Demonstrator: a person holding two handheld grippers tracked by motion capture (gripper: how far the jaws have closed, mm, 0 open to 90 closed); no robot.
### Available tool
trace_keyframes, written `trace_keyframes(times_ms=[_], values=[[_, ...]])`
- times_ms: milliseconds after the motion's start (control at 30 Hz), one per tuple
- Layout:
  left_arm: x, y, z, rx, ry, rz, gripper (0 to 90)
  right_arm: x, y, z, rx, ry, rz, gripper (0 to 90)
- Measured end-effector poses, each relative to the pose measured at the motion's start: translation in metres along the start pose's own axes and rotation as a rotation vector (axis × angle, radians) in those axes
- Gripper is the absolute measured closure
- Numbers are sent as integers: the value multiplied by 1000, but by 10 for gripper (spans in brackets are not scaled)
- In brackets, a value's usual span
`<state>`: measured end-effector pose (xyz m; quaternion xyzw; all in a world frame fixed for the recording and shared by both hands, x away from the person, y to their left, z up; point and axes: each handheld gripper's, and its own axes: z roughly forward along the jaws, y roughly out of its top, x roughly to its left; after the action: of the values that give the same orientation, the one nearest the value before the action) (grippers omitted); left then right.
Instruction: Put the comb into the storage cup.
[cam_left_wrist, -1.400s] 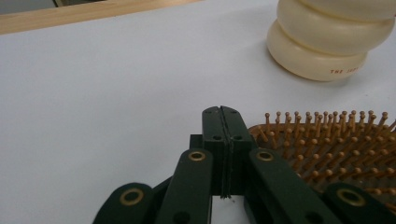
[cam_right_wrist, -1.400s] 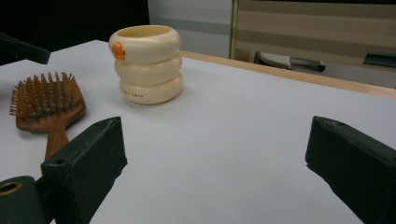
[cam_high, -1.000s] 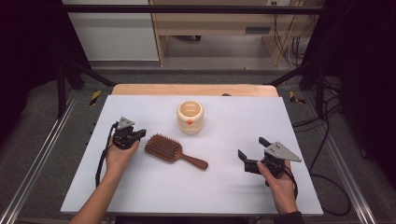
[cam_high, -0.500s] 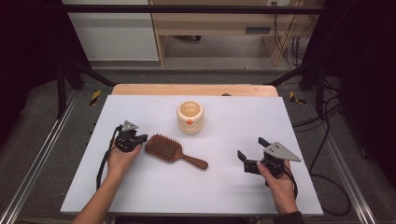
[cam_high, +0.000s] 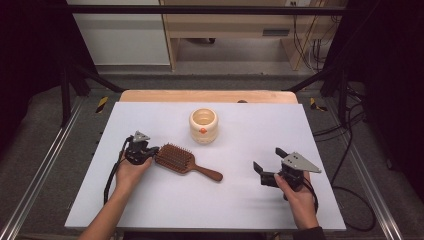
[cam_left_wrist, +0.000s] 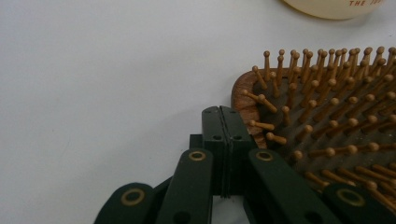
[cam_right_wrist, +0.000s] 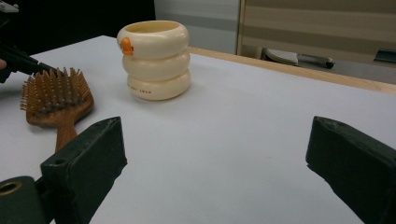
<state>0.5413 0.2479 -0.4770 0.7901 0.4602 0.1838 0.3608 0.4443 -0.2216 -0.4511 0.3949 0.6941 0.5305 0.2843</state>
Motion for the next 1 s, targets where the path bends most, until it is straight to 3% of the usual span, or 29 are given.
trace_keyframes(times_ms=[433, 633, 1000], values=[[-9, -1, 1, 2, -19, 14, 896, 5, 1, 1, 21, 17, 3, 47], [-28, 1, 6, 7, -46, 52, 896, 6, 1, 2, 62, 45, 2, 47], [-65, 6, 14, 15, -115, 116, 896, 7, 2, 3, 79, 61, -4, 47]])
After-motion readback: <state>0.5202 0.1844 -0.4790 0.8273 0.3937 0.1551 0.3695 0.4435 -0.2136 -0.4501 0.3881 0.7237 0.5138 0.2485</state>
